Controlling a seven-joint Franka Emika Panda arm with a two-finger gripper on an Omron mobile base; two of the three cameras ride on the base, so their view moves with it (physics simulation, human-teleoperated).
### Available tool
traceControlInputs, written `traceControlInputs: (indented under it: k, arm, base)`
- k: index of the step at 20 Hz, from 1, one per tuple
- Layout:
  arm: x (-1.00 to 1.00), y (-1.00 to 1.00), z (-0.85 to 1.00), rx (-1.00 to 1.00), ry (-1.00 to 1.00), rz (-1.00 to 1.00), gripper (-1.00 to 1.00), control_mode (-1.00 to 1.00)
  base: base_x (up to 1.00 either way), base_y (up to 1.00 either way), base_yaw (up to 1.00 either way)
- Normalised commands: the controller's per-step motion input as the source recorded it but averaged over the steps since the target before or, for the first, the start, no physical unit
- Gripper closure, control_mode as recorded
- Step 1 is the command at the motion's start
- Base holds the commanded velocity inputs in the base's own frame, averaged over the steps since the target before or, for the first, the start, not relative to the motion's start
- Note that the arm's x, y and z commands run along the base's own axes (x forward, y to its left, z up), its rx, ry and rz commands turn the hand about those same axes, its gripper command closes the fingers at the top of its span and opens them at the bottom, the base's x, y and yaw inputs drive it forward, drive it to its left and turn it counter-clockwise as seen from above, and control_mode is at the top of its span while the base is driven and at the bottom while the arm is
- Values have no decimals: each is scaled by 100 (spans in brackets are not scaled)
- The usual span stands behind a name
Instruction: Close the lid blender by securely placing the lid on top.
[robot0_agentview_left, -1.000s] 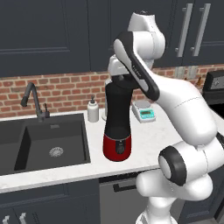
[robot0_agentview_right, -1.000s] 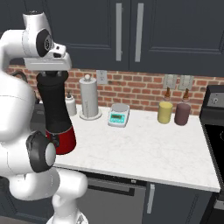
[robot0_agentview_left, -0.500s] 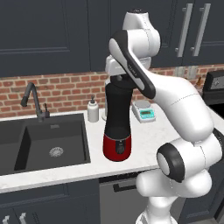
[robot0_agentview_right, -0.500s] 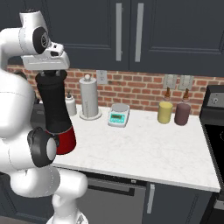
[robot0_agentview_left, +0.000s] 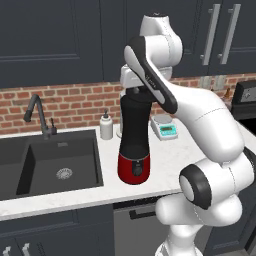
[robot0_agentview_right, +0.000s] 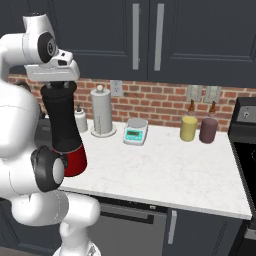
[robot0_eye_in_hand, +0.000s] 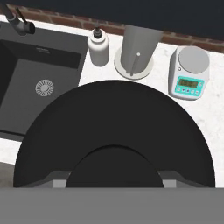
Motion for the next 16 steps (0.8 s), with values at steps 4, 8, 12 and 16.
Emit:
traceControlInputs:
  k: [4, 8, 12, 16]
  arm:
    - [0, 5, -1, 0, 0, 0, 100, -100]
    - [-26, 8, 0, 0, 0, 0, 100, -100]
    - [-30, 3, 0, 0, 0, 0, 100, -100]
    - [-4, 3, 0, 0, 0, 0, 100, -100]
  base:
    - [0, 0, 0]
    - [0, 0, 0]
    - [0, 0, 0]
    - [0, 0, 0]
